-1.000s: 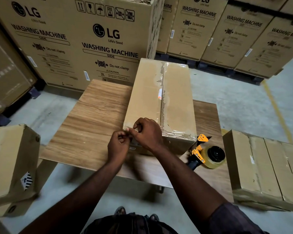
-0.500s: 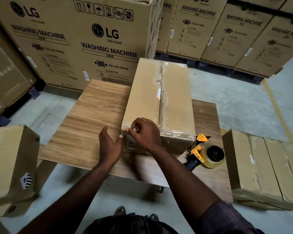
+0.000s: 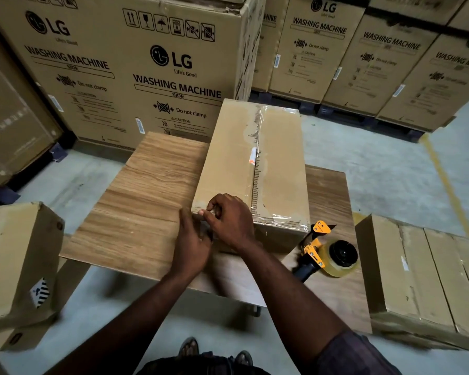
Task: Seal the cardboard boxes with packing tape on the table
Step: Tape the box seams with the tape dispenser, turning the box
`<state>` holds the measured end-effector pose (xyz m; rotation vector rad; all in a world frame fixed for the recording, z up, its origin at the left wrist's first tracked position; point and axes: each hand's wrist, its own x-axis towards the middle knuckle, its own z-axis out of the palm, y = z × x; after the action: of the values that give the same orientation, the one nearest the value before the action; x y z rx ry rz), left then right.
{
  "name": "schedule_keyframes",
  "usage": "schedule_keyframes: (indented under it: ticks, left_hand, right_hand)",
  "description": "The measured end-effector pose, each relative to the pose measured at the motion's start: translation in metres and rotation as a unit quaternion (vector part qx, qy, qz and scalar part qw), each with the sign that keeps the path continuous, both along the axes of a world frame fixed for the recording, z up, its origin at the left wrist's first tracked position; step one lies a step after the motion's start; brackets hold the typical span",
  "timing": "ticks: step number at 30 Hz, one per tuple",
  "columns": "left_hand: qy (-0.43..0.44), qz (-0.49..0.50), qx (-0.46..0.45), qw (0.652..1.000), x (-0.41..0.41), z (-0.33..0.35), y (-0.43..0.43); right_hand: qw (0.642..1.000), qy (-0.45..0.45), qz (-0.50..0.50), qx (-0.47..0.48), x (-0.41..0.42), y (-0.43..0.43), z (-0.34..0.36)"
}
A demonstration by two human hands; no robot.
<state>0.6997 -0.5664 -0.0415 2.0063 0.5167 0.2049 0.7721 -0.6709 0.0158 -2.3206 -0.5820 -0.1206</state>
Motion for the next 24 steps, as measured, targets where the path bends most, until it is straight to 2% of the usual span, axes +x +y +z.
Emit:
schedule_keyframes:
  ticks: [4, 6, 7, 9, 11, 13, 16, 19, 24]
  left_hand:
    - [0.069, -0.045, 0.024, 0.996, 0.003, -0.002, 0.005]
    - [0.088, -0.023, 0.051, 0.995, 0.002, 0.005, 0.012]
    - [0.079, -0.007, 0.076, 0.994, -0.001, 0.01, 0.013]
    - [0.004, -0.008, 0.136, 0.991, -0.005, 0.019, 0.015]
    - [-0.05, -0.079, 0.222, 0.971, -0.008, 0.024, 0.012]
    - [-0.039, -0.147, 0.288, 0.945, -0.008, 0.025, 0.014]
    - [-0.019, -0.167, 0.349, 0.922, -0.008, 0.027, 0.024]
    - [-0.022, -0.176, 0.357, 0.917, -0.009, 0.03, 0.029]
    - [-0.011, -0.158, 0.346, 0.925, -0.011, 0.035, 0.023]
  right_hand:
    - [1.0, -0.004, 0.006, -0.003, 0.0, -0.001, -0.002]
    - [1.0, -0.006, 0.012, -0.007, 0.0, -0.002, -0.002]
    - [1.0, -0.004, 0.014, -0.006, 0.001, -0.003, -0.003]
    - [1.0, -0.004, 0.018, 0.003, 0.0, -0.004, -0.003]
    - [1.0, -0.01, 0.025, 0.007, -0.002, -0.006, -0.004]
    - [0.999, -0.026, 0.036, -0.007, -0.005, -0.009, -0.007]
    - [0.996, -0.052, 0.066, -0.037, -0.011, -0.021, -0.011]
    - [0.994, -0.061, 0.09, -0.016, -0.016, -0.048, -0.011]
    - [0.994, -0.102, 0.035, 0.015, -0.007, -0.12, -0.016]
